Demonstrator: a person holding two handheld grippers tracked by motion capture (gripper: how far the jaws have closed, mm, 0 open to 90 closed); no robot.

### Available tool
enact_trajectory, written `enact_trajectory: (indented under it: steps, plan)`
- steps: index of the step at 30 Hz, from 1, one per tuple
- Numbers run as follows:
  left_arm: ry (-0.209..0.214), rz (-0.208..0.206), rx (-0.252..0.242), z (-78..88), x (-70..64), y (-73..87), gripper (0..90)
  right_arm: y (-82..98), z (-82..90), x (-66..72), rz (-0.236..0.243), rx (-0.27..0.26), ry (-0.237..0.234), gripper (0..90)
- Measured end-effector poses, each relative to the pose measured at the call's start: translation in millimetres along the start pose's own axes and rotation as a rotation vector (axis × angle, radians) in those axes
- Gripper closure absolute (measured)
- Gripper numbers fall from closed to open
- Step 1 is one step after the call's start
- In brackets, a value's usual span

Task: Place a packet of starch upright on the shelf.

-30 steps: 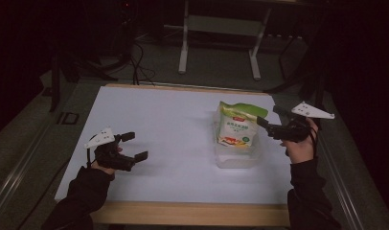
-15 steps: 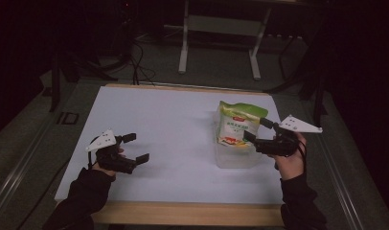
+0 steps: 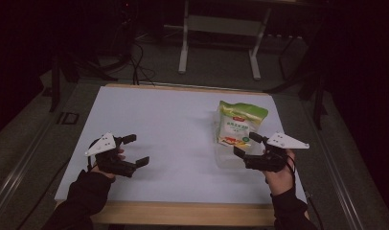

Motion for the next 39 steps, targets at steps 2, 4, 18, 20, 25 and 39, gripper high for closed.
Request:
enact_trajectory:
  steps: [2,4,18,20,25,39]
  plan:
    - [-0.003,-0.001,-0.002,1.4,0.1,0.4,0.5,3.5,-1.1,3.0,0.002,0.005,0.002,14.4]
    - [-0.005,-0.003,-0.001,2.2,-0.2,1.1,0.5,7.3,-2.0,6.1,0.004,-0.001,0.008,14.4]
    - [-0.016,-0.013,0.002,3.9,1.2,3.5,0.5,35.5,-5.2,25.6,0.015,0.018,-0.004,15.5]
    - [-0.016,-0.013,0.001,4.1,1.8,3.9,0.5,39.4,-5.3,28.0,0.018,0.015,0.008,15.5]
    - [-0.019,-0.024,-0.009,4.5,1.2,4.5,0.5,45.5,-4.0,33.1,0.027,-0.006,0.020,15.5]
    - [-0.010,-0.031,-0.022,-1.2,-3.0,11.1,0.5,56.8,-4.9,35.8,0.089,0.009,0.052,15.5]
Point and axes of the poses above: each handheld gripper's, and its own axes: z roughly backward along the jaws, y roughly out of its underside, x roughly to its left, the point moved 4 cm from there along -z, roughly forward along the jaws, and after that the axes turned 10 degrees about x, right-handed, at the moved point
